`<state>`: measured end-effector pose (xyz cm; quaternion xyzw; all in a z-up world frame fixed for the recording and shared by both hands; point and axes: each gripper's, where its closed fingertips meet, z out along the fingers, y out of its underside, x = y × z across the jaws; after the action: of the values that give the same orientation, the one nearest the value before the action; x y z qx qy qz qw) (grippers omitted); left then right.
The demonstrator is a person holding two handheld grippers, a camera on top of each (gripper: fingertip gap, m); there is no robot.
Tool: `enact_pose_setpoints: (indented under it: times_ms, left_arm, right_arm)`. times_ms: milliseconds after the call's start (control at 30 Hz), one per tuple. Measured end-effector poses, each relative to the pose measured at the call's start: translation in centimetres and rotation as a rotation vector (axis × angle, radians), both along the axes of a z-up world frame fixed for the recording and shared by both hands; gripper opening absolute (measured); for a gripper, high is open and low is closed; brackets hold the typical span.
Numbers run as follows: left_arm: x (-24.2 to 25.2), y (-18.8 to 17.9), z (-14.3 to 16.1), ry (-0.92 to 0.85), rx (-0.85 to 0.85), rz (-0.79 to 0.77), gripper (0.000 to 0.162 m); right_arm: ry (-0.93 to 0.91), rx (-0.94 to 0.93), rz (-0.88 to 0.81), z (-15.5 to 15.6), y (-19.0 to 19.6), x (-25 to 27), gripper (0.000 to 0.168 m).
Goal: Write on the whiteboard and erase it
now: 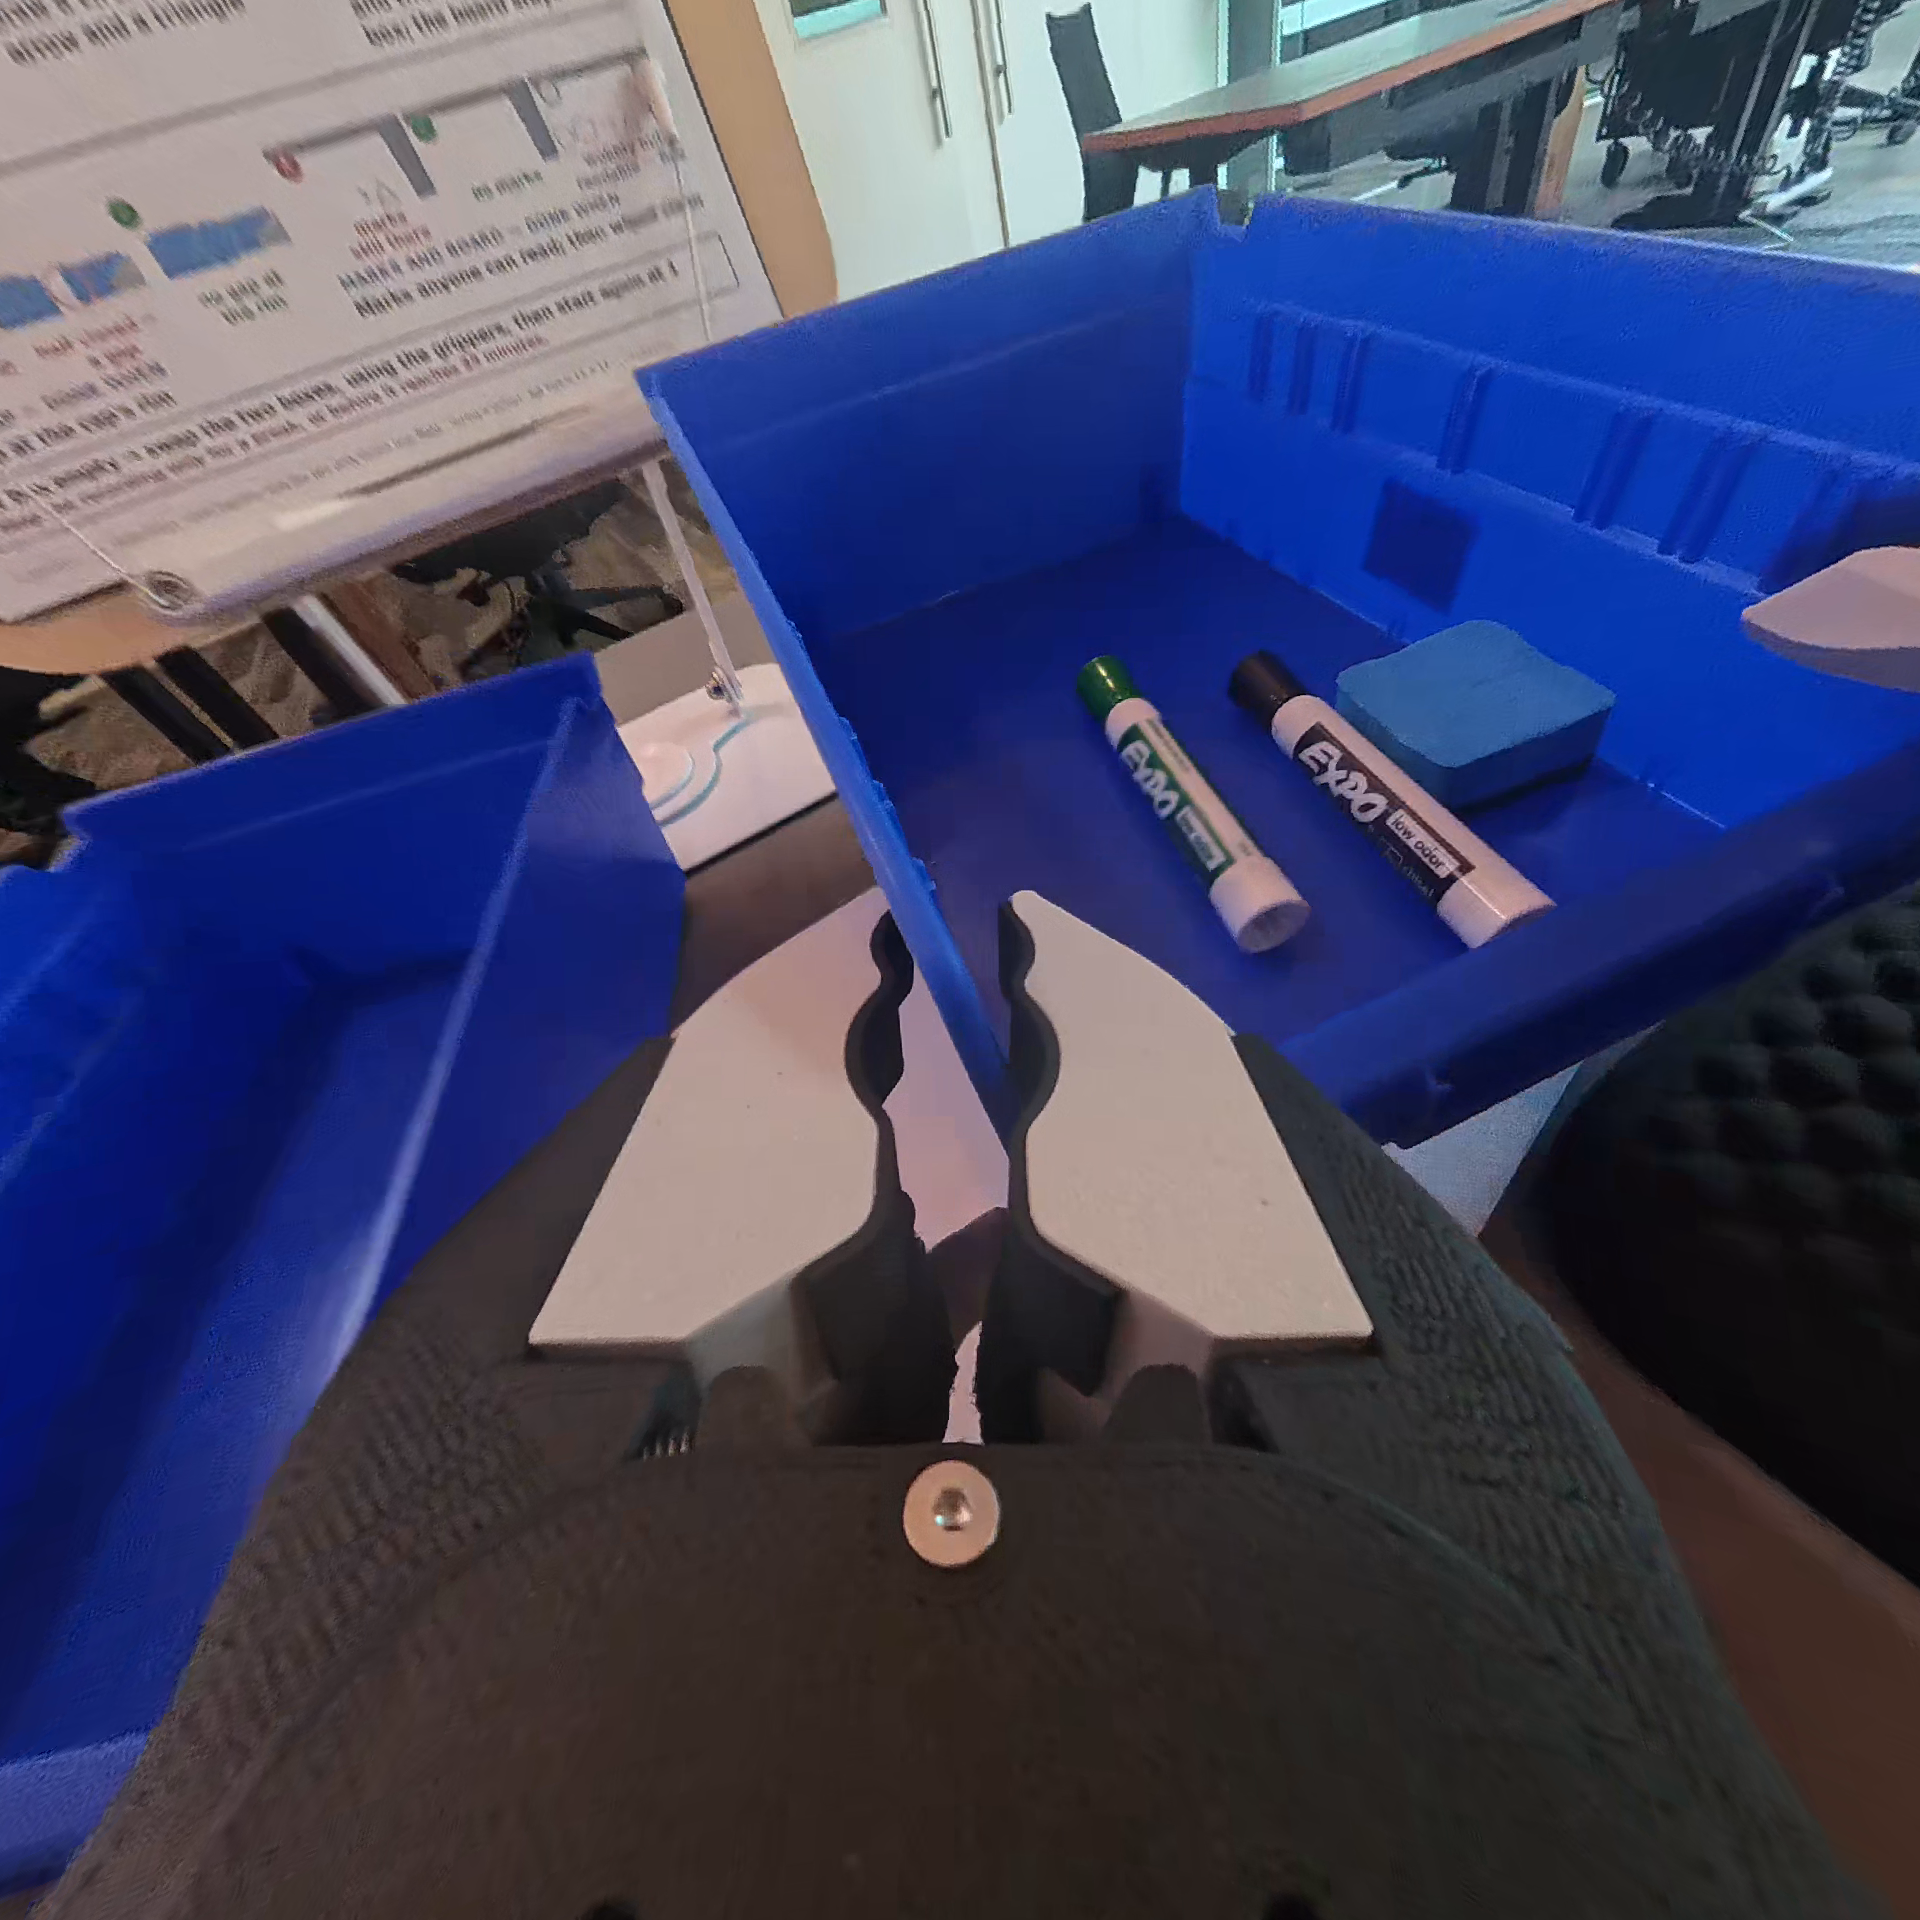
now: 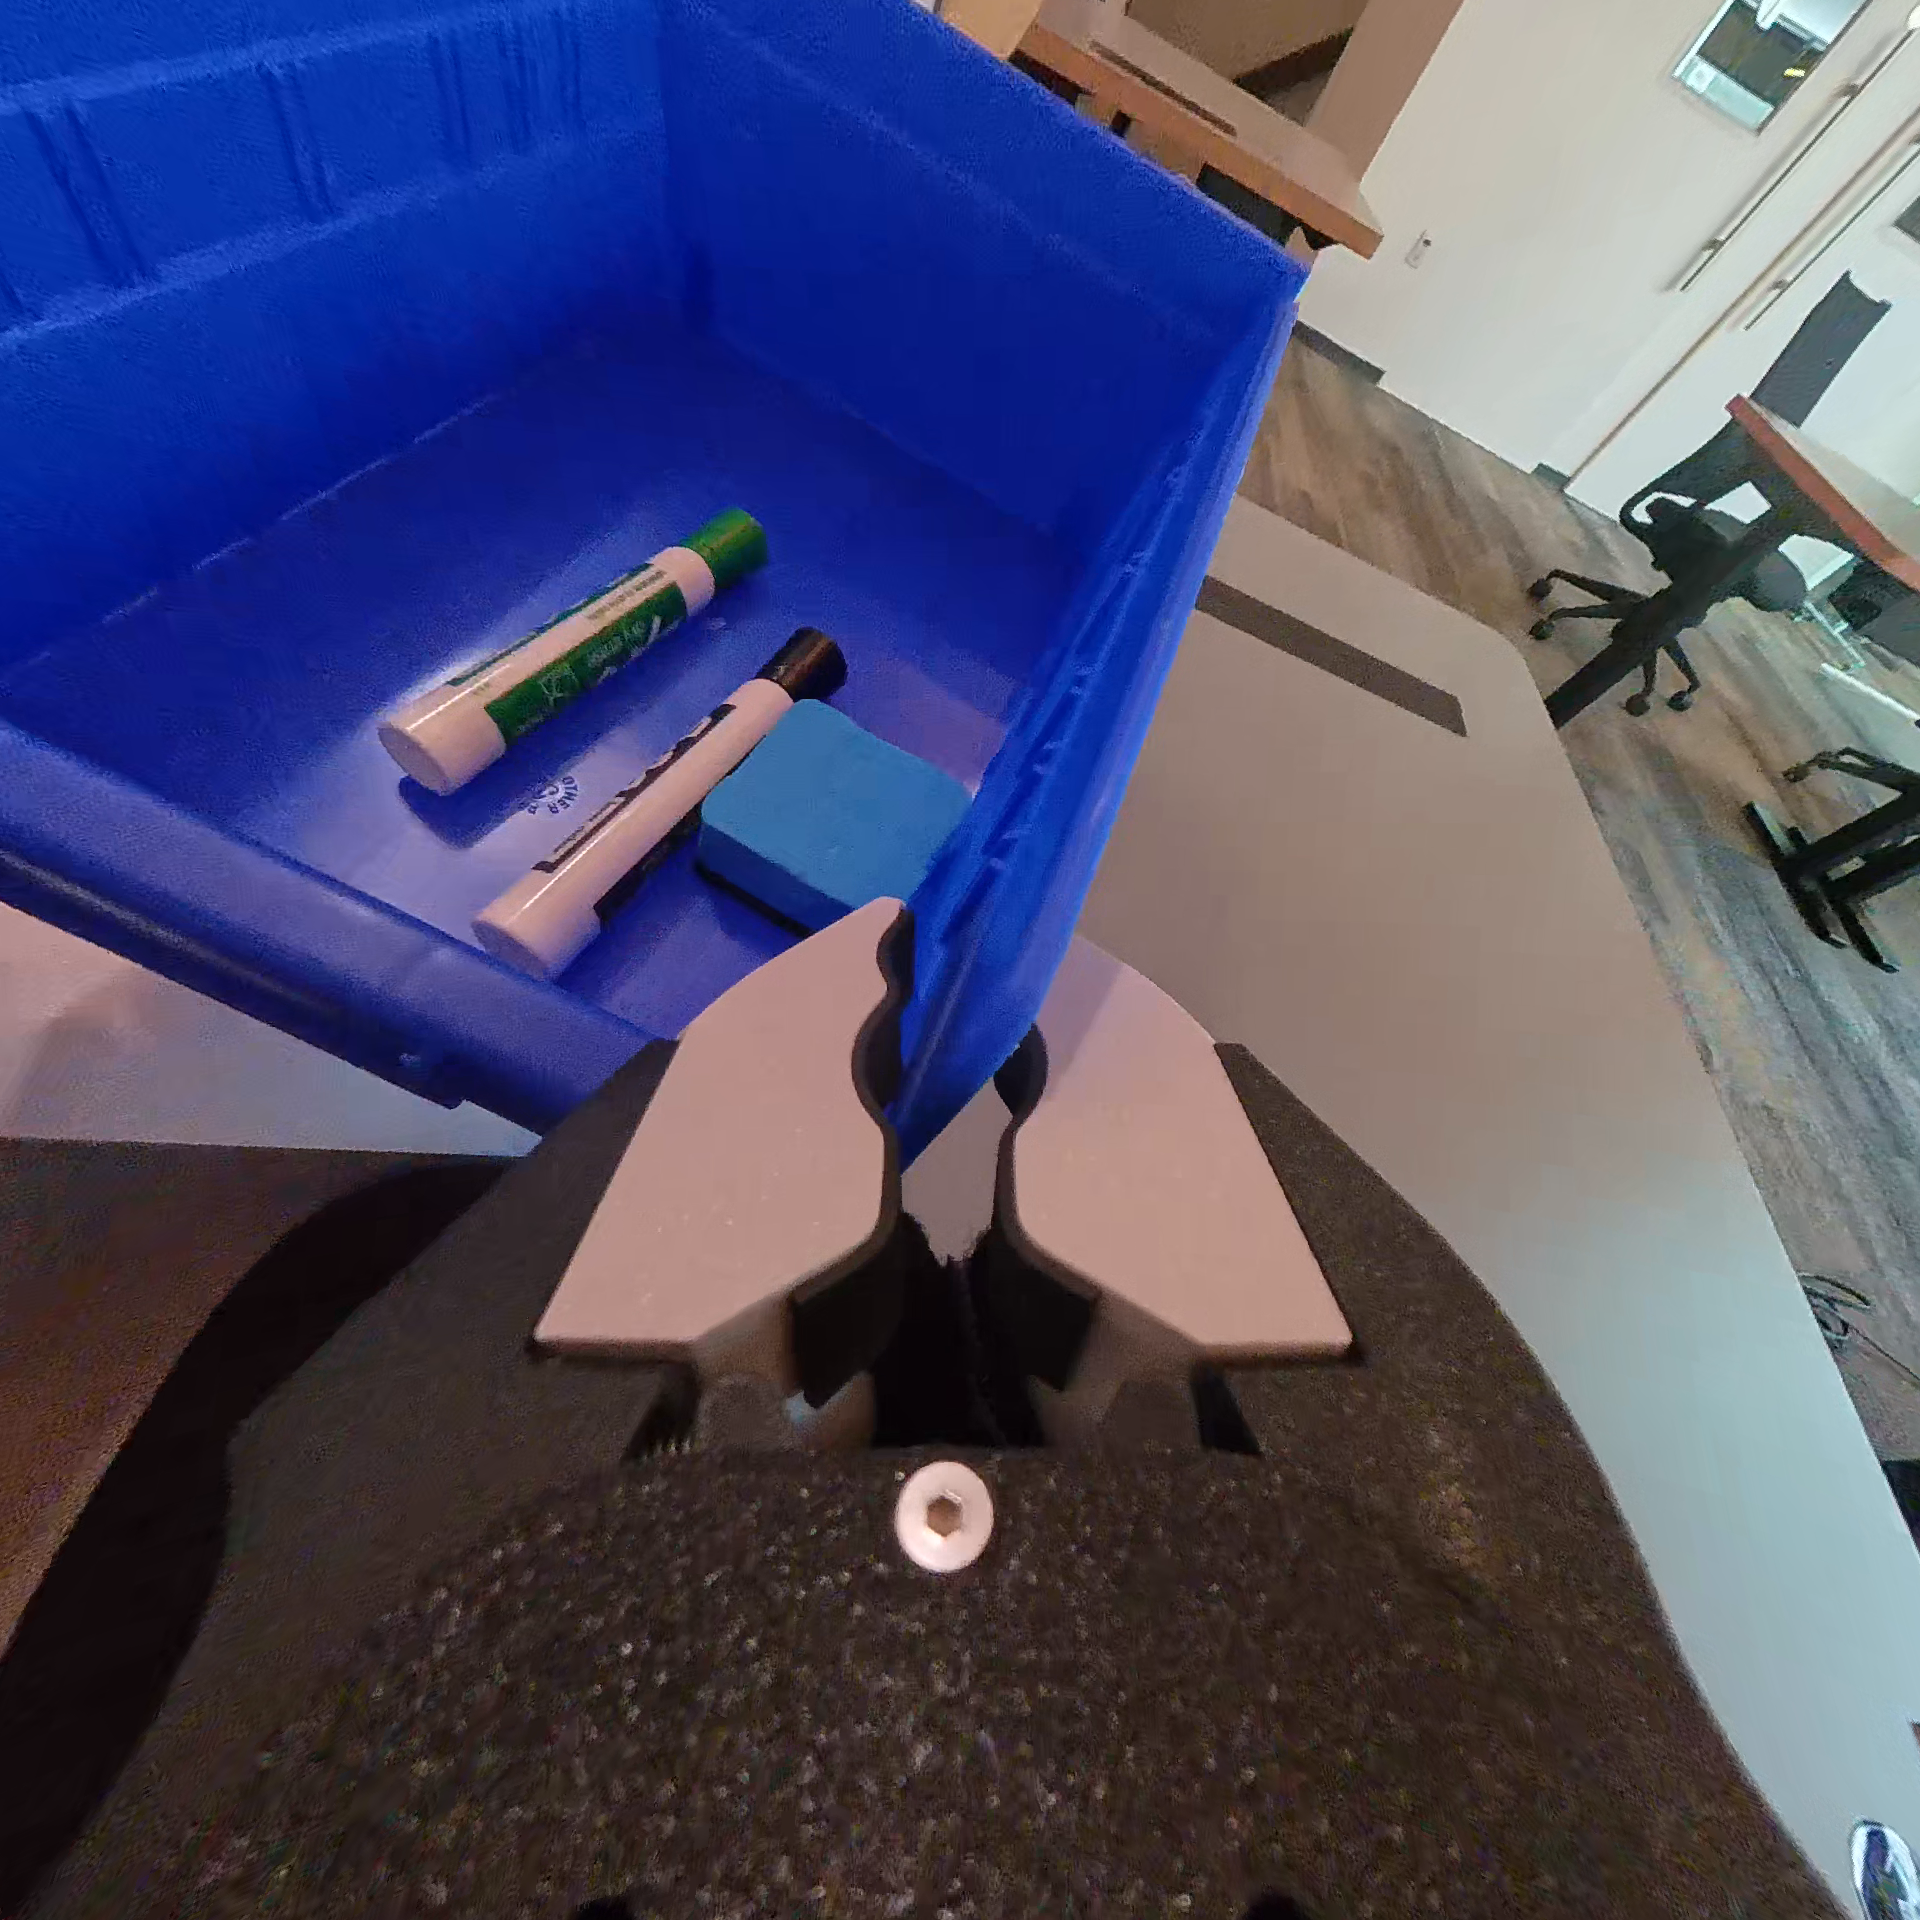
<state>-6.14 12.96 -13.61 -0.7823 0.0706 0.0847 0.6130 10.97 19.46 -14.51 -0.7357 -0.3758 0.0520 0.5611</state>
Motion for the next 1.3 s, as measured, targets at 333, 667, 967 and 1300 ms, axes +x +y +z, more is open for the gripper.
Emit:
enact_pose_setpoints:
  times_ms: [333,667,967,1300]
  left_arm:
    - [-5.5,-5.1,6.5,0.035,0.048,0.052,0.015]
    - [-15.1,-13.8,9.7,0.047,0.052,0.219,0.014]
    - [-26.1,-26.2,9.5,0.143,0.049,0.531,0.015]
    - [-33.5,-36.1,3.3,0.169,-0.18,0.741,0.015]
  right_arm:
    - [0.019,0.081,0.105,6.8,-4.7,-6.0,0.015]
    - [0.001,0.105,0.322,9.9,-10.8,-17.3,0.017]
    - [0.126,0.105,0.659,8.7,-18.9,-32.5,0.018]
    - [0.084,-0.014,0.878,1.0,-27.2,-42.2,0.02]
